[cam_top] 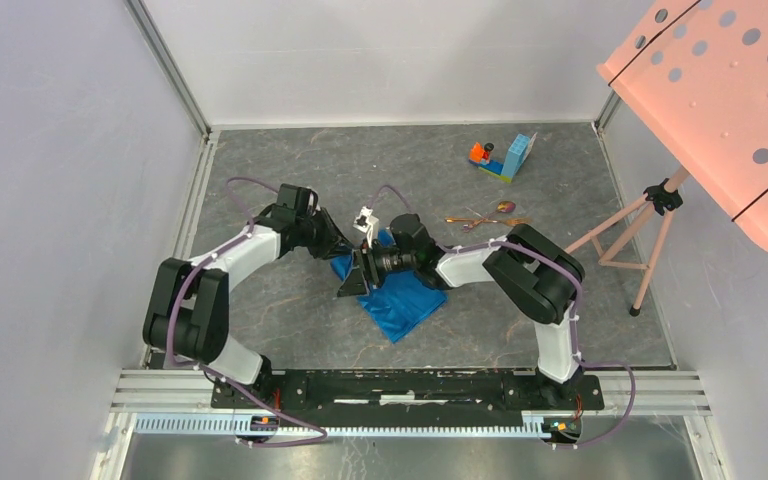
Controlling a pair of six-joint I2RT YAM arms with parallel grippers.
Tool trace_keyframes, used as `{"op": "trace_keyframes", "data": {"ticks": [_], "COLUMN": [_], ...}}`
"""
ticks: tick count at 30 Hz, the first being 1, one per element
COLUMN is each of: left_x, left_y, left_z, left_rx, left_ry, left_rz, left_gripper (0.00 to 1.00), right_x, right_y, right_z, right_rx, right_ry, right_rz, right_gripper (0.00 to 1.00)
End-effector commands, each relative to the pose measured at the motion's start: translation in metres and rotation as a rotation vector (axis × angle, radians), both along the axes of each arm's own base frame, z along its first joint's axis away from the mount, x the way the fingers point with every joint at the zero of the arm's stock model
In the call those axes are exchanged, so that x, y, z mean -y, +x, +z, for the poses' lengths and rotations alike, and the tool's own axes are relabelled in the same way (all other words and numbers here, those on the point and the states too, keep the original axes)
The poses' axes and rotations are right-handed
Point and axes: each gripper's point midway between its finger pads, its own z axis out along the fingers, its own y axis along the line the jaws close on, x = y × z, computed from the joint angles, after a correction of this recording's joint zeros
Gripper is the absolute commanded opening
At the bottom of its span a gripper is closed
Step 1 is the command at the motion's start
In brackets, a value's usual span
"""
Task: Fold the napkin into a case and place the utensils inside
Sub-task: Smooth out the 2/3-rectangle-folded napkin at the center of the board.
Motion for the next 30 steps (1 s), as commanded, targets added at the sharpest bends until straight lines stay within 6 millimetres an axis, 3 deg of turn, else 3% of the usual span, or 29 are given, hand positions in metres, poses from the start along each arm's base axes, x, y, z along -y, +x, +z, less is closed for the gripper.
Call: {"op": "trace_keyframes", "data": {"ticks": [1, 10, 17, 30], "left_x": [0.001, -0.013, -0.021, -0.024], "left_y": [-0.007, -0.015, -0.022, -0.022], "left_z": [-0.006, -0.064, -0.075, -0.082], "left_rx": [-0.014, -0.146, -0.176, -0.188], "left_ry": [-0.003, 0.092, 0.132, 0.142], "left_rz": [-0.032, -0.016, -0.014, -0.009], "left_gripper": [0.23, 0.13, 0.11, 0.11], "right_x": [-0.006, 0.003, 0.031, 0.094], "right_y": [0.004, -0.005, -0.034, -0.099], "right_z": [-0.009, -0.030, -0.044, -0.044], "right_rx": [-0.025, -0.061, -0.111, -0.147], "right_ry": [-0.004, -0.049, -0.066, -0.068], "right_rz": [0.015, 0.034, 0.041, 0.084], "right_gripper": [0.64, 0.67, 0.68, 0.68]}}
